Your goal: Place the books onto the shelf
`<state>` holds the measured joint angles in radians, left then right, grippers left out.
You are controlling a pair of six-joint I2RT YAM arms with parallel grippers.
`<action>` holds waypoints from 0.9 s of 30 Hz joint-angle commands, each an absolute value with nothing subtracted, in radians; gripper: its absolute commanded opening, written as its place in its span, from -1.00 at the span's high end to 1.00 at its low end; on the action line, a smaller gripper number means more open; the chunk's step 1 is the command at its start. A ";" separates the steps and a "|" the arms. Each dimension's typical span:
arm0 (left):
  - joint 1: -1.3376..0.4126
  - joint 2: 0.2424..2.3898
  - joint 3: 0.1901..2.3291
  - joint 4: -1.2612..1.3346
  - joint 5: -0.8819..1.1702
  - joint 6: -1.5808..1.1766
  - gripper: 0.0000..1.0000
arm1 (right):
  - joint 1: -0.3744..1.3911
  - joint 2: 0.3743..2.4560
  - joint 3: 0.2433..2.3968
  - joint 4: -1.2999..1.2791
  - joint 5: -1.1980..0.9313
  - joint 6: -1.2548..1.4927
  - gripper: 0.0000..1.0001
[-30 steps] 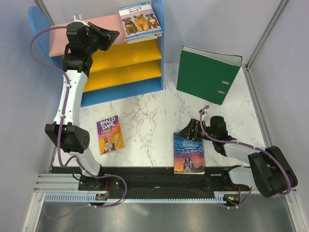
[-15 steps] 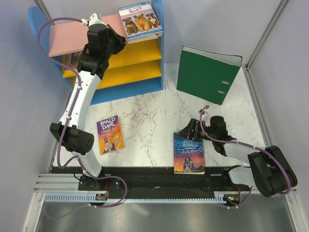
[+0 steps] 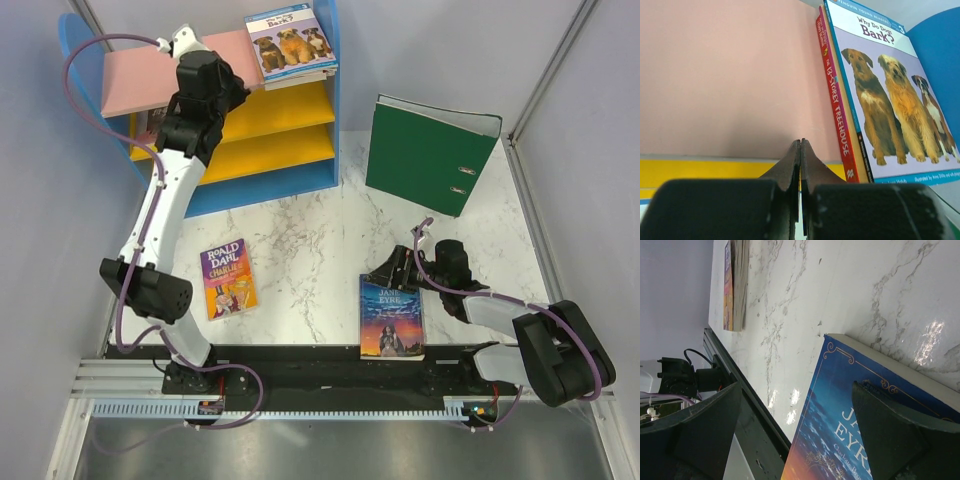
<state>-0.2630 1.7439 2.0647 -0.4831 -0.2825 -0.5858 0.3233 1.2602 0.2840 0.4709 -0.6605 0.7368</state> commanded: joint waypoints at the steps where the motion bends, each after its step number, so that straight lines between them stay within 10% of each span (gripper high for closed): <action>1: -0.258 1.586 1.941 -0.506 -0.261 -0.543 0.96 | 0.324 1.269 0.296 0.402 -0.650 0.715 -0.96; 14: -0.552 0.979 0.875 -0.448 0.163 -0.747 0.81 | 0.137 1.079 0.397 -0.247 -0.374 0.631 -0.96; 20: -0.675 1.139 0.608 -0.327 0.313 -0.840 0.78 | 0.074 1.065 0.373 -0.383 -0.388 0.578 -0.96; 27: -0.833 1.541 0.764 -0.241 0.360 -0.861 0.78 | 0.074 1.095 0.351 -0.448 -0.413 0.603 -0.91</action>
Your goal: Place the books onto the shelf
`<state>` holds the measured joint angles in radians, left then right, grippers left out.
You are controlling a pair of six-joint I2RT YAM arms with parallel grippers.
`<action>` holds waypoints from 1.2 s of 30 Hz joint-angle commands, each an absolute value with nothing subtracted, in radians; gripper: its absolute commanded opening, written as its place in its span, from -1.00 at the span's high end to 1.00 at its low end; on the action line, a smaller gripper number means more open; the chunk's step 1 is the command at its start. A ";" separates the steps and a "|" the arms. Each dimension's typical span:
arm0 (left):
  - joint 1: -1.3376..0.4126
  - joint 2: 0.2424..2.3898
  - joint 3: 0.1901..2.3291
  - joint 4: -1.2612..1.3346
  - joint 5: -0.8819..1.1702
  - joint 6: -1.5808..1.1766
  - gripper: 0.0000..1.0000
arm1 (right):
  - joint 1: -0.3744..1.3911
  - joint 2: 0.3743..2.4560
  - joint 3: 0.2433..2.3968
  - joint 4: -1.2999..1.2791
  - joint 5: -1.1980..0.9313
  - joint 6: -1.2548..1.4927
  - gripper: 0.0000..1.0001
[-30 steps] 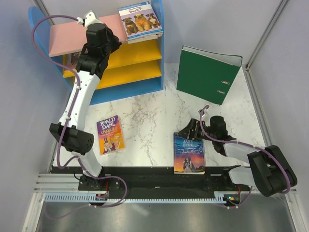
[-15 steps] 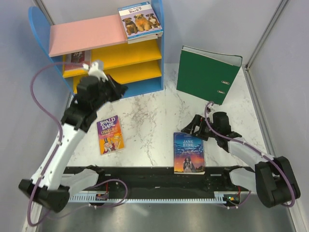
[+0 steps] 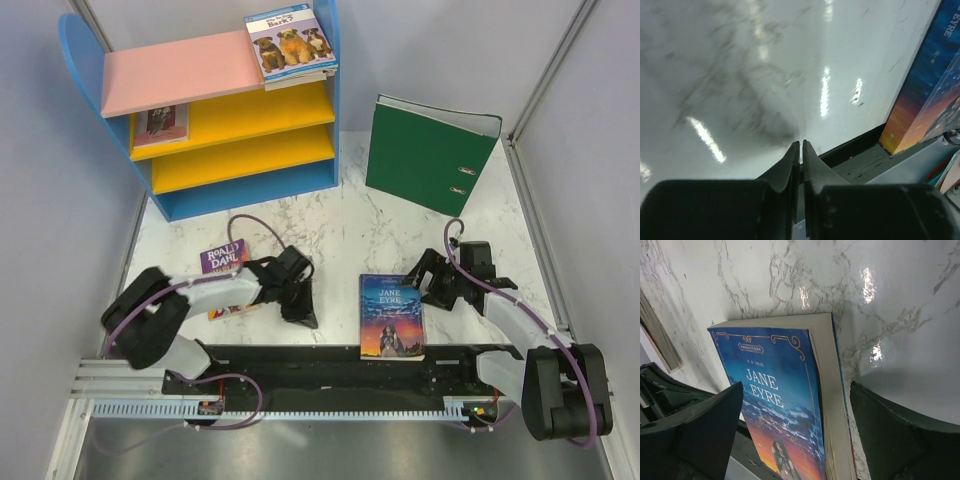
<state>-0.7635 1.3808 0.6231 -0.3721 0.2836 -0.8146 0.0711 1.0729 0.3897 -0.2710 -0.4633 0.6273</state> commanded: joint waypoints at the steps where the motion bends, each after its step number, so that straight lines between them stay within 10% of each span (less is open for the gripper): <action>1: -0.847 1.578 0.790 -0.212 0.377 -0.868 0.78 | 0.072 1.092 0.350 -0.454 -0.423 0.603 -0.91; 11: -0.885 1.882 0.954 -0.026 0.525 -0.986 0.78 | 0.213 1.022 0.330 -0.361 -0.562 0.698 -0.66; 24: -0.724 1.732 0.911 -0.046 0.477 -0.979 0.77 | 0.502 1.292 0.590 -0.242 -0.422 0.767 -0.68; 36: -0.701 1.795 1.003 -0.071 0.491 -0.951 0.76 | 0.500 1.101 0.513 0.067 -0.670 0.850 -0.19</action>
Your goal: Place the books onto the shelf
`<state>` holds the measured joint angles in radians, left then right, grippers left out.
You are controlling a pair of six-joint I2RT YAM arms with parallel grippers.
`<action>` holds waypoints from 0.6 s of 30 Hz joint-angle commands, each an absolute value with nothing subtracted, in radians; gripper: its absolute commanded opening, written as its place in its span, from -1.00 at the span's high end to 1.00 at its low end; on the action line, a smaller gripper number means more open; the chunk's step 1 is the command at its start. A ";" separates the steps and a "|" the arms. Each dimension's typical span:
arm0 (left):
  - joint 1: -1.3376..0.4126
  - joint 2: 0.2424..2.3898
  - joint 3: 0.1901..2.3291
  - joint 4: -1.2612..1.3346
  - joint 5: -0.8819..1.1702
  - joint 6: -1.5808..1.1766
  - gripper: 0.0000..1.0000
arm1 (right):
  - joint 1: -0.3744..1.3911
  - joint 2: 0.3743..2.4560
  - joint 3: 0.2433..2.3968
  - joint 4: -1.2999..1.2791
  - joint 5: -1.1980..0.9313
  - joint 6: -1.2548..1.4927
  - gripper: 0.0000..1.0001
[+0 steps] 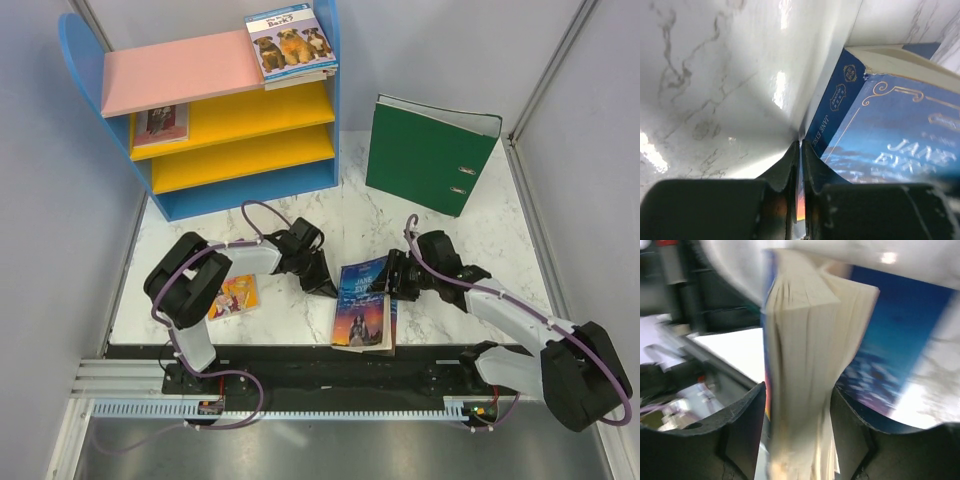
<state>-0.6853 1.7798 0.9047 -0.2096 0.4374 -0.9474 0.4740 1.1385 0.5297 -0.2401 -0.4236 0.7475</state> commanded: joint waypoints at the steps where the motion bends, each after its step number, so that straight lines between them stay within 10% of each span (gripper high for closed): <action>1: -0.701 1.798 1.006 -0.071 0.491 -0.950 0.76 | 0.500 1.103 0.512 0.084 -0.670 0.850 -0.24; 9: -0.699 1.772 1.011 -0.081 0.486 -0.942 0.74 | 0.502 1.180 0.546 0.031 -0.660 0.790 -0.47; 12: -0.698 1.750 1.011 -0.103 0.477 -0.927 0.66 | 0.500 1.181 0.571 0.003 -0.641 0.759 -0.12; 14: -0.696 1.715 1.012 -0.147 0.460 -0.901 0.55 | 0.499 1.183 0.575 -0.035 -0.601 0.755 0.51; 18: -0.687 1.610 1.012 -0.247 0.339 -0.827 0.00 | 0.500 1.219 0.598 -0.026 -0.592 0.735 0.95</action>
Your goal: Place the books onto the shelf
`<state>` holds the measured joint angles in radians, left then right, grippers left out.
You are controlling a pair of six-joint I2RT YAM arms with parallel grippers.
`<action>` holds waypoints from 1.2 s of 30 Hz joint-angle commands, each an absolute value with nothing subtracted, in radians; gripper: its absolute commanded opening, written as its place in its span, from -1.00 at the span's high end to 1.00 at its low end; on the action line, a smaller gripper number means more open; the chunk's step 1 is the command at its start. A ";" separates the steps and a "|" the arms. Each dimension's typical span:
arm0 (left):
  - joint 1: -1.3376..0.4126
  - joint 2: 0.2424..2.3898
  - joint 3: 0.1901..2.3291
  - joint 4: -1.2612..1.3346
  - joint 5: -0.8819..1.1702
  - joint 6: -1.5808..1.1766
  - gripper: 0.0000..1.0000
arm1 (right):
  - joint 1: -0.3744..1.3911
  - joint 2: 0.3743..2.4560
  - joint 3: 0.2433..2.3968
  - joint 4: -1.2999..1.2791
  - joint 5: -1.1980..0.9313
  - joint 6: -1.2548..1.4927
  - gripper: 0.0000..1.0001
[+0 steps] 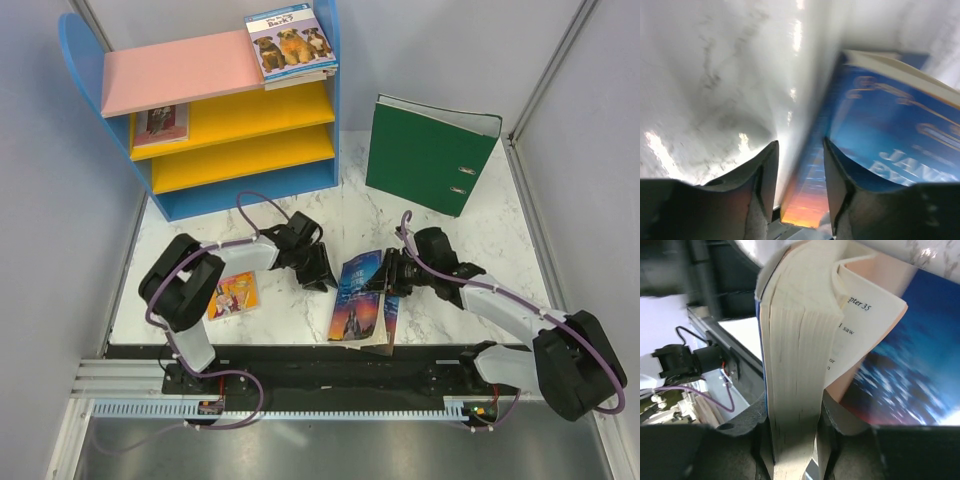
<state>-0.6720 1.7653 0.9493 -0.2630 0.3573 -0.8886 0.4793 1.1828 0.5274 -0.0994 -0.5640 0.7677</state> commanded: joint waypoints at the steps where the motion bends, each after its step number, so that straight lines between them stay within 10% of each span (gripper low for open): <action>1: -0.680 1.588 1.008 -0.270 0.316 -0.798 -0.07 | 0.500 1.224 0.606 -0.020 -0.591 0.729 1.00; 12: -0.577 1.169 0.525 0.294 0.419 -0.845 -0.73 | 0.489 1.287 0.899 0.055 -0.702 0.722 1.00; 36: -0.575 0.954 0.364 0.653 0.564 -0.897 -0.58 | 0.439 1.272 0.974 0.469 -0.802 1.052 1.00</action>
